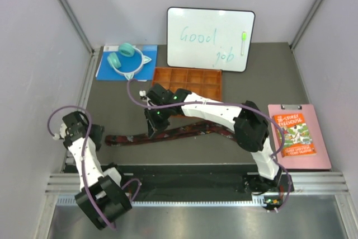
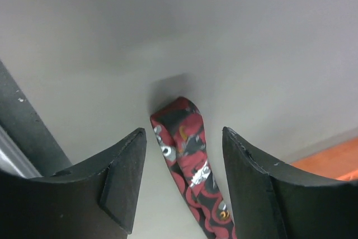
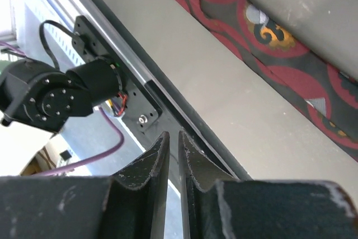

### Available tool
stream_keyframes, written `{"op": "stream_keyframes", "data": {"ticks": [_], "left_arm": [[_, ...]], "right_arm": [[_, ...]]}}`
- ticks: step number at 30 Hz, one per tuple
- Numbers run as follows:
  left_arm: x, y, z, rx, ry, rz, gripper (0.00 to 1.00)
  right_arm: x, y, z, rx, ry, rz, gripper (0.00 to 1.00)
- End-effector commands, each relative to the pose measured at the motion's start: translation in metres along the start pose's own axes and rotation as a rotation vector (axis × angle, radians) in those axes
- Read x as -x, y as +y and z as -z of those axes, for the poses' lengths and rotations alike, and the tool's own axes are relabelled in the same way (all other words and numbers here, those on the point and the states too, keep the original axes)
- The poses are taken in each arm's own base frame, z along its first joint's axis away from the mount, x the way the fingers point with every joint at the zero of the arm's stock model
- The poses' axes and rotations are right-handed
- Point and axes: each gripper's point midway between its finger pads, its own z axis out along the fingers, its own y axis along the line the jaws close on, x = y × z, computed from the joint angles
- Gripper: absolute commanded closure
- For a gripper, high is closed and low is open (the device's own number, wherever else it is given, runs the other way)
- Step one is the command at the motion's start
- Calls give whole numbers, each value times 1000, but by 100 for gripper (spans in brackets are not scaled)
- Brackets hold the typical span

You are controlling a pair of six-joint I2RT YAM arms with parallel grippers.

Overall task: Roll the ties
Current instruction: Roll the tie at the center of the board.

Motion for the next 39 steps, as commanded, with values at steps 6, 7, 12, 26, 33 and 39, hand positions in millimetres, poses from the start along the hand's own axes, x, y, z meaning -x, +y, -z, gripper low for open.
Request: {"op": "stream_keyframes", "data": {"ticks": [6,7,12,26,33,39], "left_arm": [[-4,-7,-35,-7,53,21,50],[-3,-7,-34,-7,49,16,50],[-11,-2,-38,-14,65,12,55],[-13,-1,-42,-18,68,-3,73],[-11,0,-45,-14,60,-11,81],[-3,-2,-41,-22,19,-19,97]], "right_arm": [[-7,-15,-1,-31,31,-29,88],[-7,-15,-2,-36,32,-36,88],[-4,-21,-9,-50,21,-63,88],[31,15,-53,131,6,-26,89],[48,42,-71,286,-13,-25,92],[51,57,-91,365,-22,-18,92]]}}
